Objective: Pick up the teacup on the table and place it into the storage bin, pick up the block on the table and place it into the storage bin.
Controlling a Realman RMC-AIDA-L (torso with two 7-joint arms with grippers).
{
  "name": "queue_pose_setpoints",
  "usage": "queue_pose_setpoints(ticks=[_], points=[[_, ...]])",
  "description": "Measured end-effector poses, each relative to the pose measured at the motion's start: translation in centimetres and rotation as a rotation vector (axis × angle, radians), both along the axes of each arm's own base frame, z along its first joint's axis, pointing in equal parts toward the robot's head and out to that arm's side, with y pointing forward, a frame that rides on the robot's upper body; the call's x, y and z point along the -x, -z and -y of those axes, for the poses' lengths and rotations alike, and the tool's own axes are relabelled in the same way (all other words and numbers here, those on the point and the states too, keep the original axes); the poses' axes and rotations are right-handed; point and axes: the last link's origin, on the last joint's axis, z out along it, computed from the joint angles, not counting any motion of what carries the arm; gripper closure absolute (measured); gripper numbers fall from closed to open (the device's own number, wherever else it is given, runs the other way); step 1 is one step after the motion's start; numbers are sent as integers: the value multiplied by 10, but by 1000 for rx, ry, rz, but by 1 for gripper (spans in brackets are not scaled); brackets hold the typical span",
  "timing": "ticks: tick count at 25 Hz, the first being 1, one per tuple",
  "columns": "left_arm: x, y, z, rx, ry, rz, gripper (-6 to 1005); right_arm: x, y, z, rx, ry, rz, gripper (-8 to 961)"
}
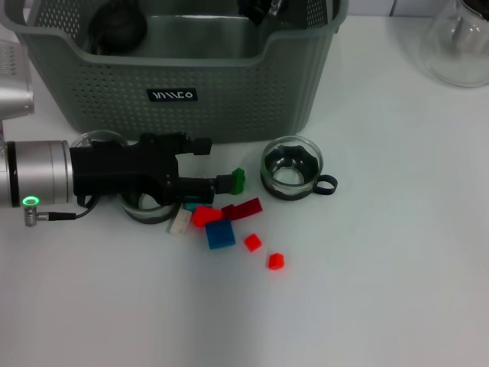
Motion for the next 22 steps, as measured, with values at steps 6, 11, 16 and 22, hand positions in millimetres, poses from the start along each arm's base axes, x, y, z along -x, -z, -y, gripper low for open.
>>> queue_pose_setpoints(ticks=[6, 11, 16, 22], points=[[1, 0, -1, -4, -4, -2, 141, -3, 1, 3, 19, 12, 9, 787], [1, 0, -1, -4, -4, -2, 140, -3, 2, 4, 28, 17, 13, 780], [1, 0, 0, -3, -5, -2, 140, 0, 1, 5, 32, 9, 7, 735], [1, 0, 0, -4, -6, -3, 140, 9, -8, 6, 22, -8, -33, 612]])
